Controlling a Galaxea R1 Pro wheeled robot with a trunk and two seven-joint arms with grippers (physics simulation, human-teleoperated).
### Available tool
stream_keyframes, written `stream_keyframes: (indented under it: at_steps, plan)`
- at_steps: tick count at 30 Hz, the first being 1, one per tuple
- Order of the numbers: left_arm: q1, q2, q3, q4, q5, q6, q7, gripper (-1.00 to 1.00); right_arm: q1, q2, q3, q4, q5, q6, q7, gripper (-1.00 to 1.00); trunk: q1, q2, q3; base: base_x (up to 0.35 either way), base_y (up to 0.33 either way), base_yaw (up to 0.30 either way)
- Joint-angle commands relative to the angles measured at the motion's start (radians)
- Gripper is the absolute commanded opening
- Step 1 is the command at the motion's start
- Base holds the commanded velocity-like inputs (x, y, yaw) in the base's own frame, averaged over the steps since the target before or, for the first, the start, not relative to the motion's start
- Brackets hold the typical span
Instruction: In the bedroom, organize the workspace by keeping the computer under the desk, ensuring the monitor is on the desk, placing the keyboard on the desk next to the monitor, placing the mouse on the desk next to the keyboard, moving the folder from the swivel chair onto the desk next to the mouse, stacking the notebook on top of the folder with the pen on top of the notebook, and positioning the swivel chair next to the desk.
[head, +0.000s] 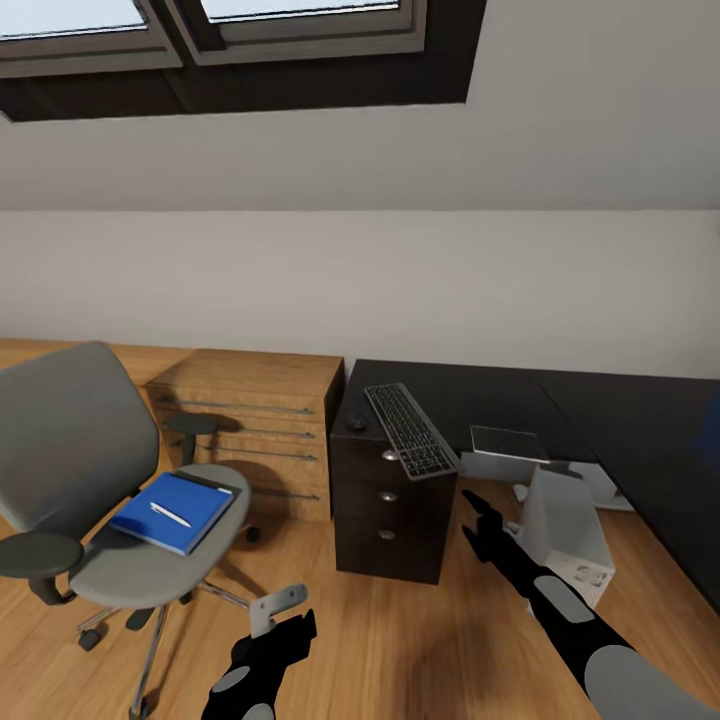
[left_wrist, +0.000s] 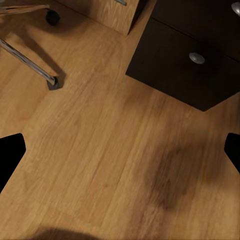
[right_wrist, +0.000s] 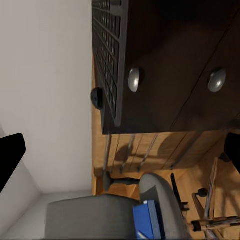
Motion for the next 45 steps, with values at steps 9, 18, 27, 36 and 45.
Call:
stream_keyframes:
  at_steps: [9, 18, 27, 36, 45]
  plan:
    - [-0.001, 0.003, -0.001, -0.007, 0.004, 0.003, 0.007, 1.00, -0.001, -0.001, 0.010, -0.024, -0.037, -0.003, 0.000, 1.00, 0.035, -0.064, -0.029, 0.000, 0.000, 0.000]
    - [-0.001, 0.050, -0.028, -0.062, 0.007, 0.004, 0.006, 1.00, -0.001, 0.000, 0.016, -0.079, -0.033, -0.014, 0.003, 1.00, 0.054, -0.099, -0.045, 0.000, 0.000, 0.000]
    - [-0.001, 0.062, -0.102, -0.065, 0.006, 0.002, 0.005, 1.00, -0.001, 0.000, 0.014, -0.099, -0.030, -0.025, 0.000, 1.00, 0.054, -0.099, -0.045, 0.012, 0.000, 0.000]
    - [-0.001, 0.068, -0.126, -0.064, 0.004, 0.000, 0.006, 1.00, -0.001, 0.000, 0.010, -0.095, -0.033, -0.030, -0.035, 1.00, 0.054, -0.099, -0.045, 0.215, 0.000, 0.000]
    - [-0.001, 0.068, -0.125, -0.068, 0.003, 0.001, 0.006, 1.00, -0.001, 0.002, 0.009, -0.088, -0.037, -0.094, -0.104, 1.00, 0.054, -0.099, -0.045, 0.044, 0.000, 0.000]
